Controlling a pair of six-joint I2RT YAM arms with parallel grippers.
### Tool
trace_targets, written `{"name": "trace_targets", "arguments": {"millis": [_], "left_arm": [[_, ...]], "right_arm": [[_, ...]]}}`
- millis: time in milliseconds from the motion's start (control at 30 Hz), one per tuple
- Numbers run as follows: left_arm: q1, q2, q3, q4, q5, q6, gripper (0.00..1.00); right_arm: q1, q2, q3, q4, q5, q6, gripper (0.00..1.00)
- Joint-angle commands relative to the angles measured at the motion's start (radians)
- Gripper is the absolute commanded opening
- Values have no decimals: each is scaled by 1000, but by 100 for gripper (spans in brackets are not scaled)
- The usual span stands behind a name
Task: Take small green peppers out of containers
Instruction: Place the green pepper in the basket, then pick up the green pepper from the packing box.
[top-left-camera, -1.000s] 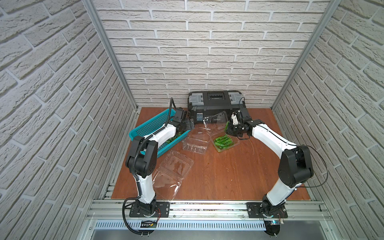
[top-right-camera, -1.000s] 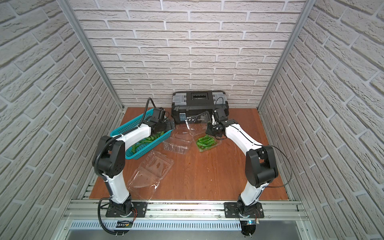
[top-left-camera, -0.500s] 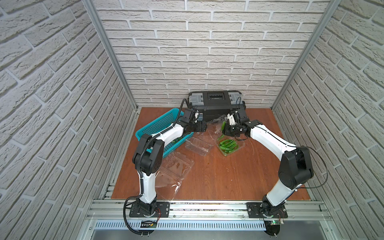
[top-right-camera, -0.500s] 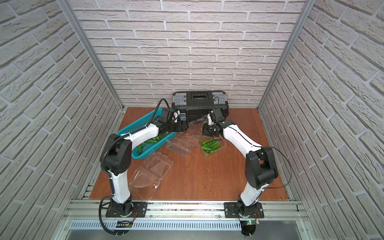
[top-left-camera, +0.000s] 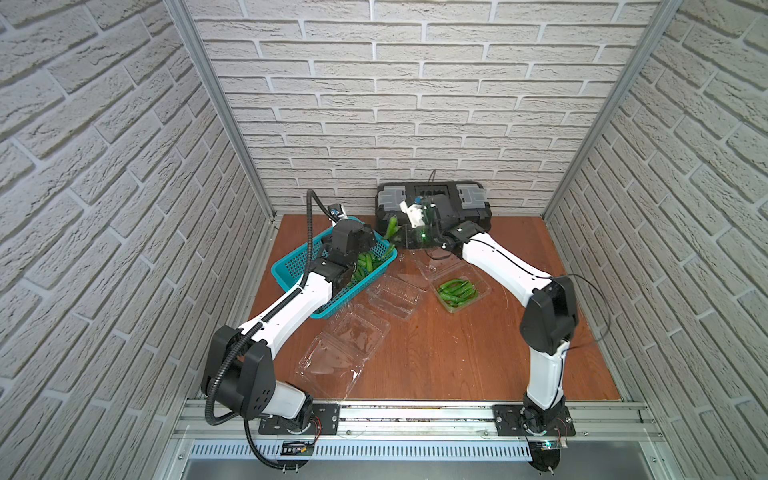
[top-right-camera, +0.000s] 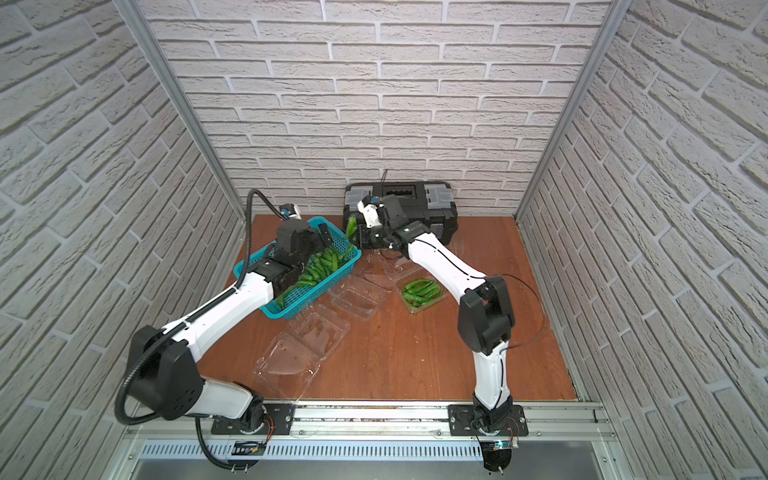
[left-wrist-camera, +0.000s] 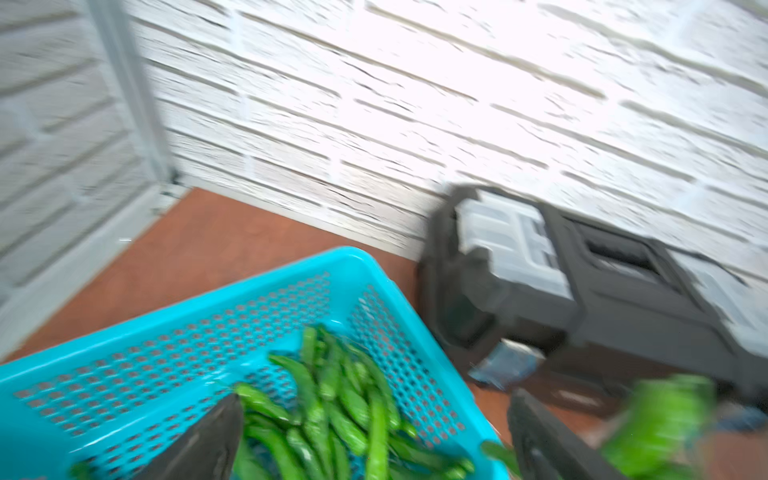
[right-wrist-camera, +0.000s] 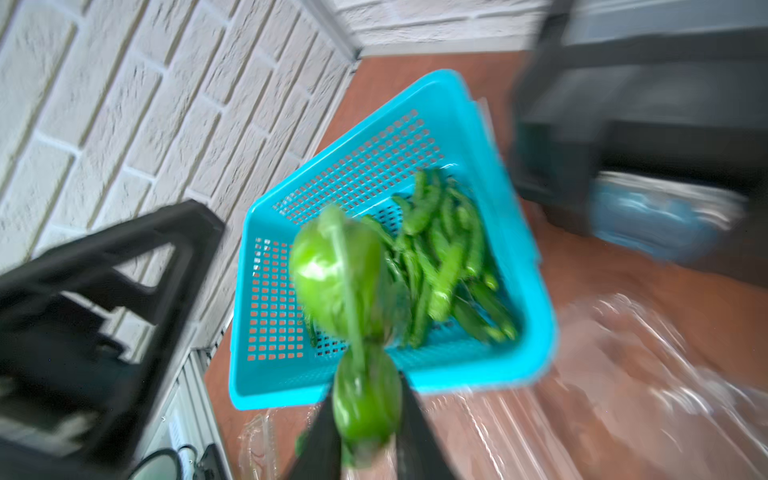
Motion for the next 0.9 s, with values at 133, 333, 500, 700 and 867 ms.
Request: {"name": "trace_targets", "arguments": {"millis": [133,333,500,700,867], "left_arm": [[9,42,-31,-99,-100,-68,98],[10,115,-14,-92,9,-60,98],[10,193,24,-77,134,-44,98],[13,279,87,-69,260,-38,98],[7,310,122,-78,305,-34,98]], "right_arm": [[16,109,60,131,-101,125,47],[-56,-83,-224,115,41,106,45],[-141,-301,-496,23,277,128,44],[-230,-351,-617,-119,375,175,41],[-261,-340,-631,-216,412,191,42]]}}
